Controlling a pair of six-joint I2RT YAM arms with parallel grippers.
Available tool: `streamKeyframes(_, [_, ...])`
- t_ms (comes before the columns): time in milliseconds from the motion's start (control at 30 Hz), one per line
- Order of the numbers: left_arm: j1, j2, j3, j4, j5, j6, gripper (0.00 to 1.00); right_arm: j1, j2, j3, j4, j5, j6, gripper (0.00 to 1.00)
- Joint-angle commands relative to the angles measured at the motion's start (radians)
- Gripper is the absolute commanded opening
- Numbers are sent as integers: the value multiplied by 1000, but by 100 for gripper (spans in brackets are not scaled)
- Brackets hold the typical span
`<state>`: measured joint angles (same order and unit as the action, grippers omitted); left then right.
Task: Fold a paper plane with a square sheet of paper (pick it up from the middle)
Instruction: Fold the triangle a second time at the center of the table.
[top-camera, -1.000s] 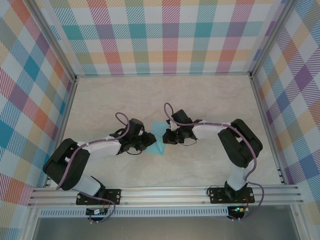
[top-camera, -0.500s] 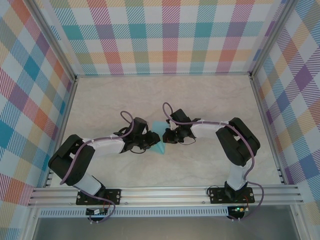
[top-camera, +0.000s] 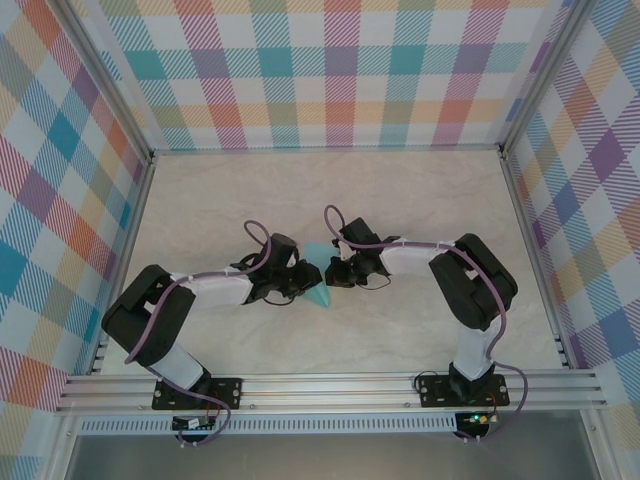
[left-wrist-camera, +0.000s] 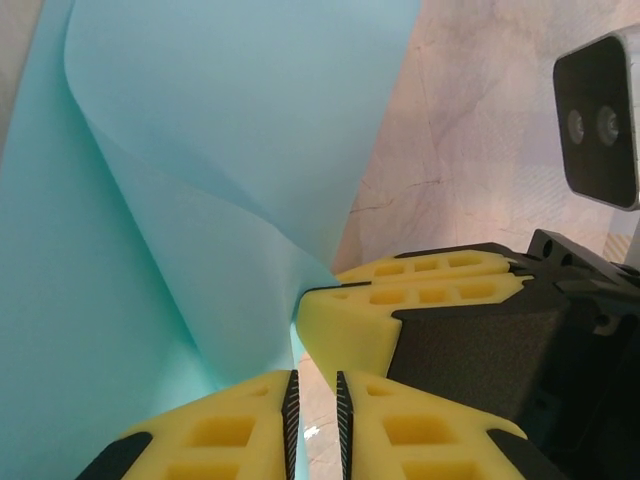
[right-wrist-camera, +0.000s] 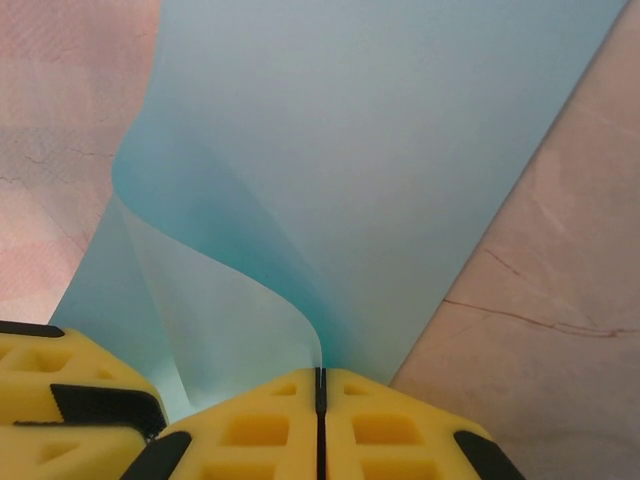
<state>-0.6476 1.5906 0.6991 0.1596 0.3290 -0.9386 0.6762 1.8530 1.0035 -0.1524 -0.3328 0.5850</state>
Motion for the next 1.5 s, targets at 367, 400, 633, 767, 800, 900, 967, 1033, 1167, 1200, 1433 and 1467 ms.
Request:
streamKeyframes(367, [-11, 34, 26, -3, -30, 1, 17, 2, 11, 10, -22, -45, -37, 9])
streamKeyframes(400, [-11, 40, 27, -3, -29, 2, 17, 2, 14, 13, -27, -36, -36, 9])
streamKeyframes(633, [-11, 69, 37, 7, -20, 4, 17, 2, 19, 19, -45, -2, -36, 9])
streamKeyframes(767, [-10, 80, 39, 12, -18, 0, 17, 2, 23, 24, -48, -2, -39, 9])
streamKeyframes(800, [-10, 81, 37, 13, -17, -2, 17, 2, 25, 26, -48, -3, -40, 9])
streamKeyframes(900, [-11, 80, 35, 15, -15, -5, 17, 2, 29, 35, -53, -2, -43, 9])
streamKeyframes(967, [-11, 78, 35, 15, -14, -6, 17, 2, 34, 41, -54, -2, -44, 9])
streamKeyframes(1033, [-10, 74, 33, 16, -15, -7, 17, 2, 37, 47, -54, -2, -45, 9])
streamKeyframes(1167, [-11, 59, 27, 14, -15, -10, 18, 2, 46, 55, -57, -3, -49, 9])
streamKeyframes(1200, [-11, 56, 27, 14, -15, -11, 18, 2, 49, 56, -57, -3, -51, 9])
streamKeyframes(1433, [-11, 30, 14, 14, -16, -13, 21, 2, 67, 68, -68, 0, -55, 10])
streamKeyframes(1467, [-11, 27, 10, 14, -17, -15, 21, 2, 70, 70, -71, 1, -56, 10])
